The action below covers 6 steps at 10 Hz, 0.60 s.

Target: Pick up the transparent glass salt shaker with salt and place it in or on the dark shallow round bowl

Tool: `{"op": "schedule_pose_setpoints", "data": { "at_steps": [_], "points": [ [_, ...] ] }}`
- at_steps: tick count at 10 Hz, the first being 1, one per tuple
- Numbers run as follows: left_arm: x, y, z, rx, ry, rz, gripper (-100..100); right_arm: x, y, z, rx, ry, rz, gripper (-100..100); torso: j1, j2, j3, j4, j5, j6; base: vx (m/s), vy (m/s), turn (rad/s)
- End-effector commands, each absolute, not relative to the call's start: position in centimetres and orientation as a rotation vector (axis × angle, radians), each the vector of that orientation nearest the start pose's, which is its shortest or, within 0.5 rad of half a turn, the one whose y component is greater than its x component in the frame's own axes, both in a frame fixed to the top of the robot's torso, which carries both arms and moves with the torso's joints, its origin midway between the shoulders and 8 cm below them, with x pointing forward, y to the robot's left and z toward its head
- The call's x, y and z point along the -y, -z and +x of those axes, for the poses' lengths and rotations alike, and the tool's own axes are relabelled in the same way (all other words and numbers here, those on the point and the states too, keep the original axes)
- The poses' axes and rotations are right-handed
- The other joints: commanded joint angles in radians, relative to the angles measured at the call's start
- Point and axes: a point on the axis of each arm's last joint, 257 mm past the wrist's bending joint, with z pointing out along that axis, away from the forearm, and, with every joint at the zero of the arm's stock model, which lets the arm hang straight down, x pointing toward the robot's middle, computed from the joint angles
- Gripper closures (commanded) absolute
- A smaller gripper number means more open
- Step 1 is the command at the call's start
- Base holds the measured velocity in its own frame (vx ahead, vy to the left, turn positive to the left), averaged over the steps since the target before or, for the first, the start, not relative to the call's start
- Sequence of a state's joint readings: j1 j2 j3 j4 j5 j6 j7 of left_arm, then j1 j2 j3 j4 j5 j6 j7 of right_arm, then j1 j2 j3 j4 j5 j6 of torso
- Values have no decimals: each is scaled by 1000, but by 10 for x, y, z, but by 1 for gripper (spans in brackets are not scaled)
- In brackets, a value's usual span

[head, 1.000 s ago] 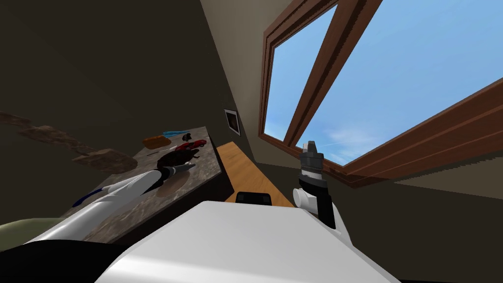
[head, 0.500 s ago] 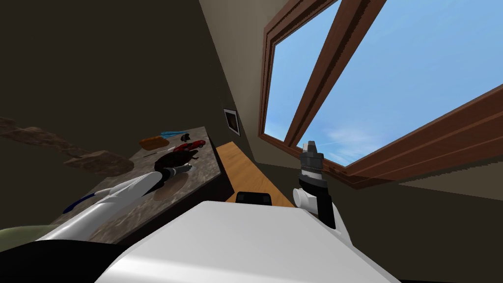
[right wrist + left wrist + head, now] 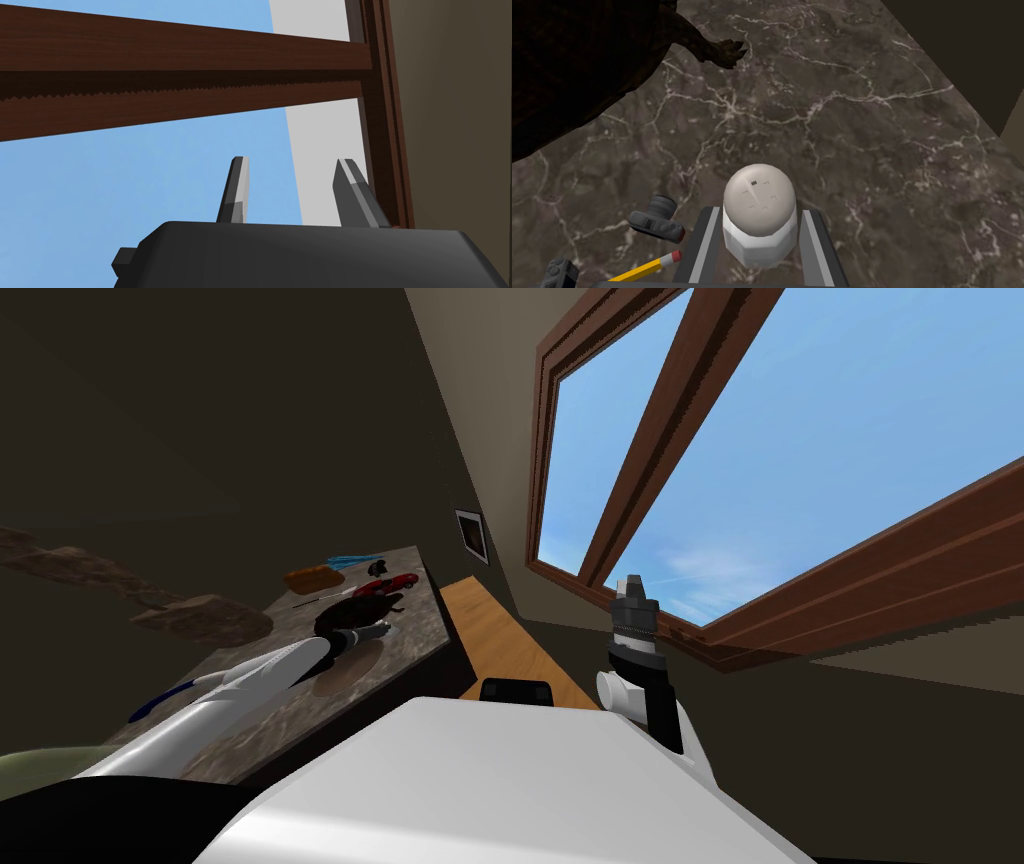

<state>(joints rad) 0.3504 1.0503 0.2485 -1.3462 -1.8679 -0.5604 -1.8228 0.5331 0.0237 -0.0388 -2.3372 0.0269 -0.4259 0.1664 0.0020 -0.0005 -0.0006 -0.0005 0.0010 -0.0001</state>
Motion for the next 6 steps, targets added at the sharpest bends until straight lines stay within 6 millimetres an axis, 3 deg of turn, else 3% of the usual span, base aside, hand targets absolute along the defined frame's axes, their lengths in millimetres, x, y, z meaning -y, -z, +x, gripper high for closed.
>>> {"op": "schedule_pose_setpoints", "data": {
  "at_steps": [1,2,4,6],
  "points": [
    [-657,292,344,391,1157,-2725,0,296,-26,340,-680,-1067,625,0,0,0,0,0,0,0,0,0,0],
    [-657,285,348,376,1163,-2723,100,296,-26,340,-680,-1067,625,0,0,0,0,0,0,0,-62,-66,31],
    [-658,274,351,356,1153,-2730,100,295,-26,340,-680,-1068,625,0,-8,8,4,1,0,-1,-131,-111,45],
    [-663,255,357,345,1151,-2726,100,296,-26,340,-680,-1068,625,0,-3,10,6,1,-1,-1,-88,28,30]
  ]
}}
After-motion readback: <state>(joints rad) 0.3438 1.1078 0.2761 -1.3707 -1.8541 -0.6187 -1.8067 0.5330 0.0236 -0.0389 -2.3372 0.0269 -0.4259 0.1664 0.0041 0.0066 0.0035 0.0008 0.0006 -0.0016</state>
